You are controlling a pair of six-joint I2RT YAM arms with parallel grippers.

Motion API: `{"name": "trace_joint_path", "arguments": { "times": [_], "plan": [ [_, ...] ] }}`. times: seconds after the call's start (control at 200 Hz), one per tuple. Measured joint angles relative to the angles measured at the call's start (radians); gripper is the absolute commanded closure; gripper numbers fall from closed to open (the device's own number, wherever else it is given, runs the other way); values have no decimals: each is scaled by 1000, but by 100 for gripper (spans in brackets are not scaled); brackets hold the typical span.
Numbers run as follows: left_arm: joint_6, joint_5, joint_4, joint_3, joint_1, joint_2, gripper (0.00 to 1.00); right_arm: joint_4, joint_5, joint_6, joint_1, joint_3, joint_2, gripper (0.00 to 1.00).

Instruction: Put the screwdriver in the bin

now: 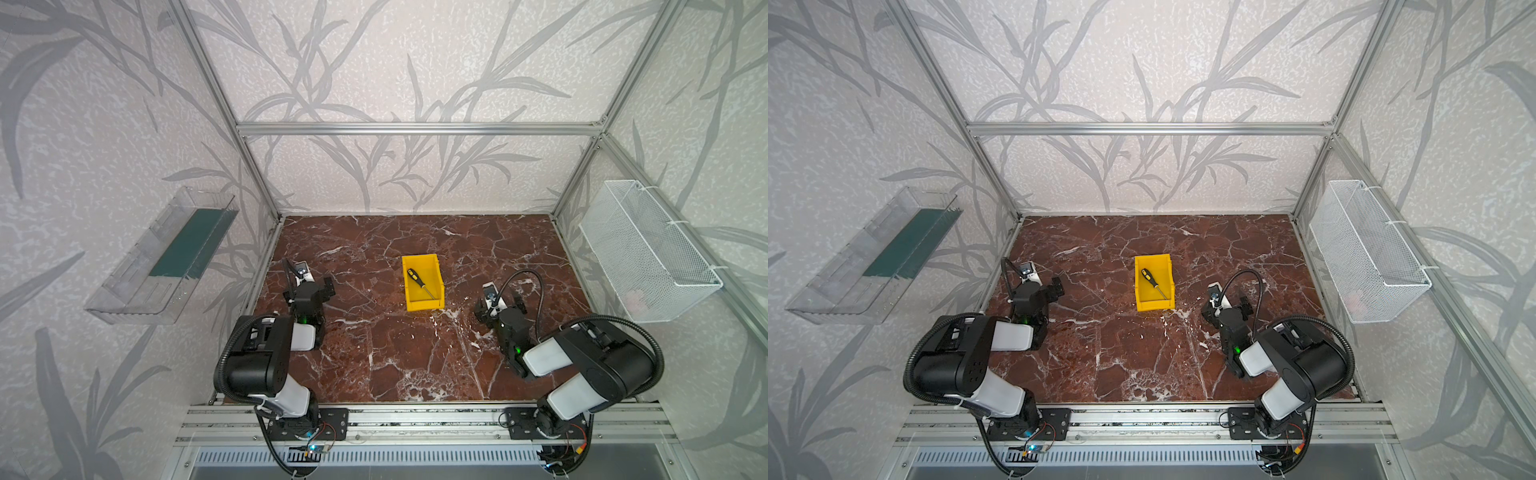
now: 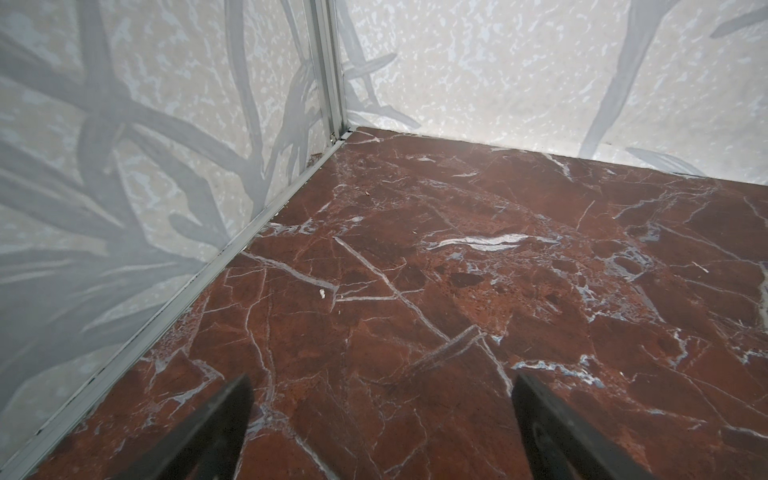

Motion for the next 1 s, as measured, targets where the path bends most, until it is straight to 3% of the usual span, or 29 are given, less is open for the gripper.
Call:
{"name": "trace_joint_path", "arguments": {
  "times": [0.595, 0.705, 0.81, 0.885, 1.0],
  "plan": [
    [0, 0, 0, 0, 0, 0, 1, 100, -6, -3, -60, 16, 8, 1],
    [0, 0, 0, 0, 0, 0, 1, 62, -131, 65, -185, 43, 10, 1],
    [0, 1, 0, 0, 0, 0, 1, -167, -236, 148, -317, 180, 4, 1],
    [0, 1, 0, 0, 0, 0, 1, -306, -289, 197, -347, 261, -27, 1],
    [0, 1, 0, 0, 0, 0, 1, -307, -341, 223, -349, 258, -35, 1]
  ]
}}
